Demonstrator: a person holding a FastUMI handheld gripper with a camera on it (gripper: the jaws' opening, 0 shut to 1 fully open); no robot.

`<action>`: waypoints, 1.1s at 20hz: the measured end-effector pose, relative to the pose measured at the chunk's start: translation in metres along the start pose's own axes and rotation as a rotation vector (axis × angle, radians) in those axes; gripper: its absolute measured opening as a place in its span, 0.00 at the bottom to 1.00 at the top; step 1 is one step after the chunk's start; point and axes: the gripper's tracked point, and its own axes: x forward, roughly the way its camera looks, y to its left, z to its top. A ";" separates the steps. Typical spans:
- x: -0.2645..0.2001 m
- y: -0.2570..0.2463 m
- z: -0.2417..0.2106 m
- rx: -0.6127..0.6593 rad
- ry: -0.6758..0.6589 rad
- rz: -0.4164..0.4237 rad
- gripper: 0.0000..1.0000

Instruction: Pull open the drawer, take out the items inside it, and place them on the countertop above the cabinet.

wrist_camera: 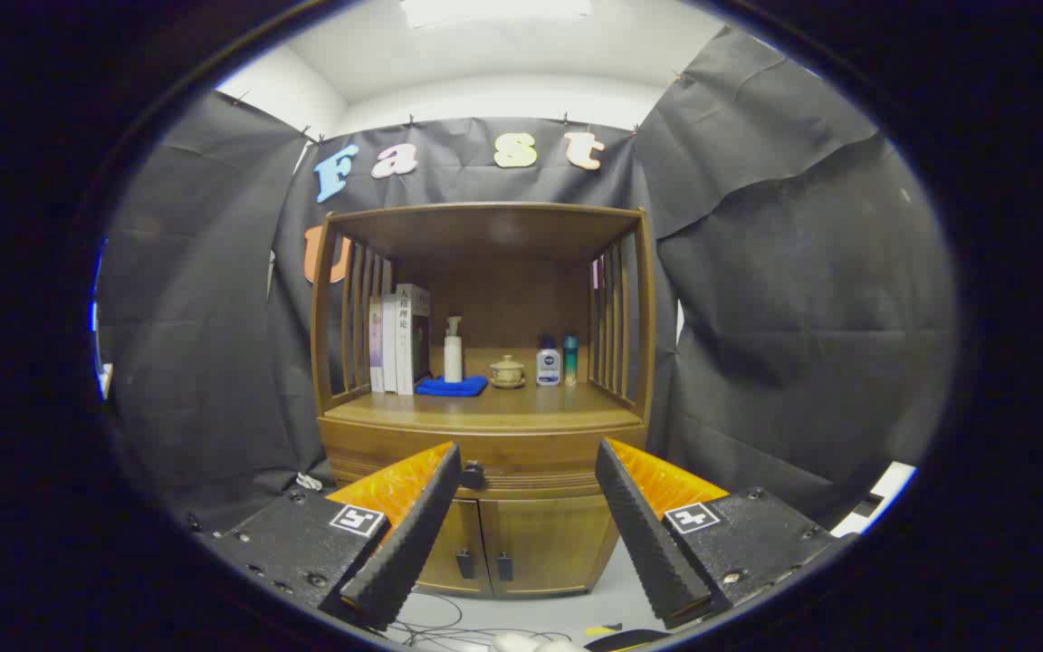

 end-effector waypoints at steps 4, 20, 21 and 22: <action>0.001 0.002 0.004 -0.001 -0.003 0.004 0.98; 0.057 0.024 -0.001 -0.023 0.020 0.043 0.98; 0.068 0.028 -0.003 -0.026 0.020 0.049 0.98; 0.078 0.033 -0.008 -0.024 0.019 0.056 0.98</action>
